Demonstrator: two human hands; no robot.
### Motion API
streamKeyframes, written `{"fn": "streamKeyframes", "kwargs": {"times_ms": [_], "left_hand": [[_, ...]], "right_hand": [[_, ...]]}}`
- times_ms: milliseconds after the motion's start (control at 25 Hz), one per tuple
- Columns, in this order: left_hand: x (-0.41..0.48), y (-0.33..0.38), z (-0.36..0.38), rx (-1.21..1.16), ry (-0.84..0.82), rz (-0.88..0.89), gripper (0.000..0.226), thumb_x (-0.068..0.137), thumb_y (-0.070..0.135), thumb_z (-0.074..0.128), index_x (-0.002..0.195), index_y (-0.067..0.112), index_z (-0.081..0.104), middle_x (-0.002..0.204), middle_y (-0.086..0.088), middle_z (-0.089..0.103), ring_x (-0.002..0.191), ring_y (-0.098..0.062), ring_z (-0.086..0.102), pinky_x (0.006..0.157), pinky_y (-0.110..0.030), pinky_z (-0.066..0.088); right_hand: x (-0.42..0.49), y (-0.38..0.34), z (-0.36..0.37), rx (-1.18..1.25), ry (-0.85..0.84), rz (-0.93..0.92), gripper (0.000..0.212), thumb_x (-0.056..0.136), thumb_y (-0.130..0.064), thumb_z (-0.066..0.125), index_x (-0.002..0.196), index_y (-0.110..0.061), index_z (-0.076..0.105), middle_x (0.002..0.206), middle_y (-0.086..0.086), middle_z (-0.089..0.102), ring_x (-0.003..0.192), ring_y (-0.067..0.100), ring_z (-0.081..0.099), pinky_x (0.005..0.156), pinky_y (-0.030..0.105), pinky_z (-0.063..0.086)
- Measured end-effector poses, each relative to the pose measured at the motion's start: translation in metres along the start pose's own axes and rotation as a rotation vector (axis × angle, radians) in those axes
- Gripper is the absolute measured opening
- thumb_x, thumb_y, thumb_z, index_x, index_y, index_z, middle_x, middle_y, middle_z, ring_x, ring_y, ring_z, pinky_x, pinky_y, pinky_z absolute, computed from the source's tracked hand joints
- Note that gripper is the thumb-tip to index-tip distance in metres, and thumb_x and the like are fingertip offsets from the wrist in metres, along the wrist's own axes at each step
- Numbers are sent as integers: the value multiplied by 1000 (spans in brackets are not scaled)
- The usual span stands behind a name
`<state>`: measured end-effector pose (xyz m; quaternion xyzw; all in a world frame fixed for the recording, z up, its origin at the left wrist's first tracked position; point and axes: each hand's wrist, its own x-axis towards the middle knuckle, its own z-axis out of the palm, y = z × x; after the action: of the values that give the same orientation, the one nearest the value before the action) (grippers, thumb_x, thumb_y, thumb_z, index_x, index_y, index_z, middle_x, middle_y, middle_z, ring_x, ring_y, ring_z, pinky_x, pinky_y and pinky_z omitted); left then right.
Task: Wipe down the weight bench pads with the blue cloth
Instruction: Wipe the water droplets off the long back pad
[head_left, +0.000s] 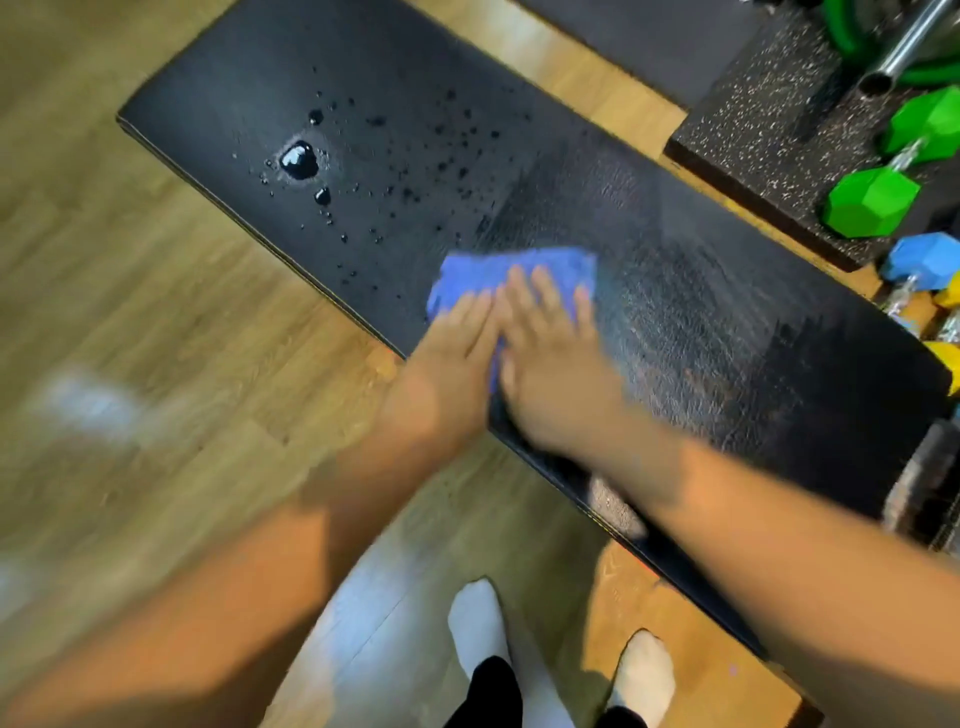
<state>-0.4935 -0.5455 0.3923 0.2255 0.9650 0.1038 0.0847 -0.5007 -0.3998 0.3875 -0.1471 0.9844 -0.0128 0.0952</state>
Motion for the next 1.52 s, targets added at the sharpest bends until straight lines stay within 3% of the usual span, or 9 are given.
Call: {"fn": "streamKeyframes", "kwargs": {"times_ms": [160,320,400,480,640,760,1040,1280,1520], "left_hand": [[-62,-2,10,132,-170,-13,54,92,18,26,134,-11,43,140,-28,45,132,-42,41,108,-55,35],[-10,45,-10,216,-136,87,55,90,21,26,125,-8,56,131,-24,56,124,-37,52,102,-49,40],[17,86,-8,161,-159,180,57,97,24,15,143,-4,33,151,-19,32,142,-32,28,117,-41,19],[43,139,1,122,-272,261,54,102,26,17,150,3,9,159,-13,6,147,-29,2,119,-37,-1],[86,234,34,116,-301,524,56,101,23,25,150,1,8,158,-20,2,146,-36,-2,118,-47,0],[105,254,44,103,-282,540,58,101,24,25,149,0,3,159,-16,1,147,-32,-3,118,-43,-2],[133,211,35,-96,-236,536,65,93,14,41,150,3,12,159,-10,12,148,-23,7,119,-33,-1],[165,121,12,24,-215,416,61,94,19,19,150,6,-1,161,-7,-3,148,-20,-6,121,-36,0],[191,1,-24,60,-223,412,62,97,19,26,151,6,-4,161,-6,-7,148,-19,-8,121,-34,-3]], "right_hand": [[-42,-46,18,85,37,-105,62,85,-31,36,143,-9,38,153,9,33,142,27,28,114,54,26],[-53,-4,8,147,51,122,60,89,-31,27,144,-9,37,154,8,32,143,23,27,117,47,26],[-78,32,9,145,44,267,61,90,-30,23,146,-9,32,156,9,26,145,24,21,118,47,17],[-114,81,12,63,35,405,63,89,-29,21,146,-6,32,155,13,26,145,28,22,117,48,18],[-171,166,18,92,-20,641,66,91,-36,13,150,-8,20,159,11,15,147,28,12,115,52,20],[-175,195,20,120,-44,679,70,90,-39,9,151,-5,16,159,14,11,147,29,8,116,53,18],[-127,204,5,23,-84,559,72,94,-43,10,148,3,19,156,24,12,146,36,6,117,54,16],[-27,165,-13,-14,-52,458,70,94,-41,12,147,2,21,155,25,14,145,39,6,117,58,16],[78,97,-21,-8,2,414,71,93,-42,12,148,2,18,156,25,11,146,39,3,118,56,9]]}}
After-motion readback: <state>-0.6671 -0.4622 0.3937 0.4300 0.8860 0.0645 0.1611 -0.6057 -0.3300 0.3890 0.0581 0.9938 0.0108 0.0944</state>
